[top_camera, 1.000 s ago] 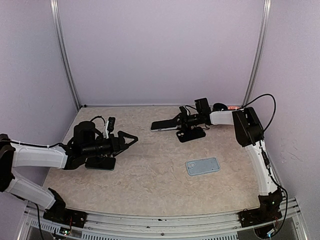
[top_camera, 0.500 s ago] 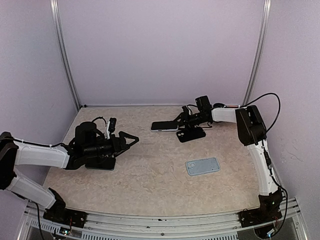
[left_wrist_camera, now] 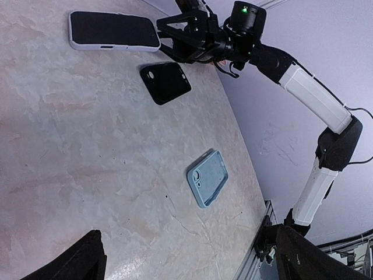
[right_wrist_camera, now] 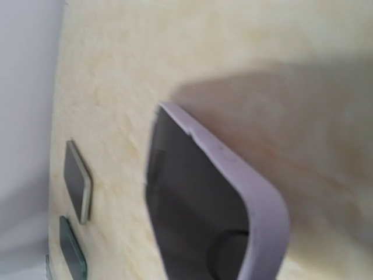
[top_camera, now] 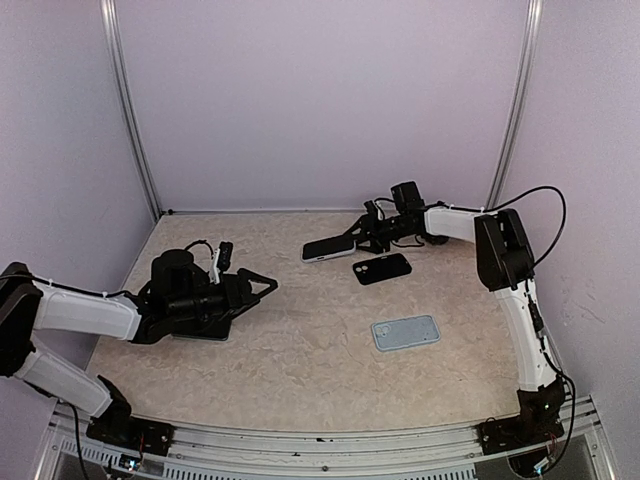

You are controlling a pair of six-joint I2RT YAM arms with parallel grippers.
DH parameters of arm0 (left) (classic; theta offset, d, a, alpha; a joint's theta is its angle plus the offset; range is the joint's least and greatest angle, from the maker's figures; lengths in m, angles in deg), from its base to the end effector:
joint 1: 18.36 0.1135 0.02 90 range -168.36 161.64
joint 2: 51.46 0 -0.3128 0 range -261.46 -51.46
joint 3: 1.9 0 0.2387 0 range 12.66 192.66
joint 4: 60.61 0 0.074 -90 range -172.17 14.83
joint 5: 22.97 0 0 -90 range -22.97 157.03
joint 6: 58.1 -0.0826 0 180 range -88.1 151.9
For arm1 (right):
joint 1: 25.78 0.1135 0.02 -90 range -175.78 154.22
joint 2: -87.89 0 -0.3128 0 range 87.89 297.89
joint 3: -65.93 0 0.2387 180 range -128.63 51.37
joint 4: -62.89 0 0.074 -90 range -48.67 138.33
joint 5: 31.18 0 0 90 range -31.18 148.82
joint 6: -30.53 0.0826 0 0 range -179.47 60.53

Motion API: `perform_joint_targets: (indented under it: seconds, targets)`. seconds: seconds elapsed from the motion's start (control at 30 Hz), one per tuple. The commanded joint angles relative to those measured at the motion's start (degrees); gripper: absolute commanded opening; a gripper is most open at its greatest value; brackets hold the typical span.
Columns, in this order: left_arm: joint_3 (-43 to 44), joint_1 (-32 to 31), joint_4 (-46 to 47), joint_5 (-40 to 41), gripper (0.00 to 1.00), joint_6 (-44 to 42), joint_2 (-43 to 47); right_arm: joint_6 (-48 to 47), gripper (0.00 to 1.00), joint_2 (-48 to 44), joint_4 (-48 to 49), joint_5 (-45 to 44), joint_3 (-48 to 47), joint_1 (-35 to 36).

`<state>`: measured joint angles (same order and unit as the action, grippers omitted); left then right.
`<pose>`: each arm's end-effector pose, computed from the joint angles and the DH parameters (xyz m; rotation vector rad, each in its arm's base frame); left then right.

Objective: Put the phone into the phone case
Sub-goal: Place the phone with the phone case at the center of the board.

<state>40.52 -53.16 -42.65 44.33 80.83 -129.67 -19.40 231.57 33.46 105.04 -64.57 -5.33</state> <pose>0.2222 -0.1932 0.2341 0.0461 2.1002 -1.3217 0.5423 0.2659 0.1556 -0.0345 2.4779 1.4365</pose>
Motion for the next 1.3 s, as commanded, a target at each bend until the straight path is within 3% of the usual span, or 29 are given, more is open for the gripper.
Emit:
perform_joint_targets:
  seconds: [0.0, 0.47, 1.27]
  targets:
    - [-1.0, 0.0, 1.9, -0.4, 0.99, 0.2, 0.1, -0.6, 0.53, 1.0, 2.9, 0.6, -2.3, -0.7]
    - [-0.9, 0.1, 2.6, -0.6, 0.99, 0.6, -0.7, -3.2, 0.55, 3.5, -2.4, -3.4, -5.1, -1.5]
    - [0.3, 0.5, 3.1, 0.0, 0.99, 1.4, -2.6, -7.4, 0.55, -3.1, -3.3, -7.5, 4.4, -1.3]
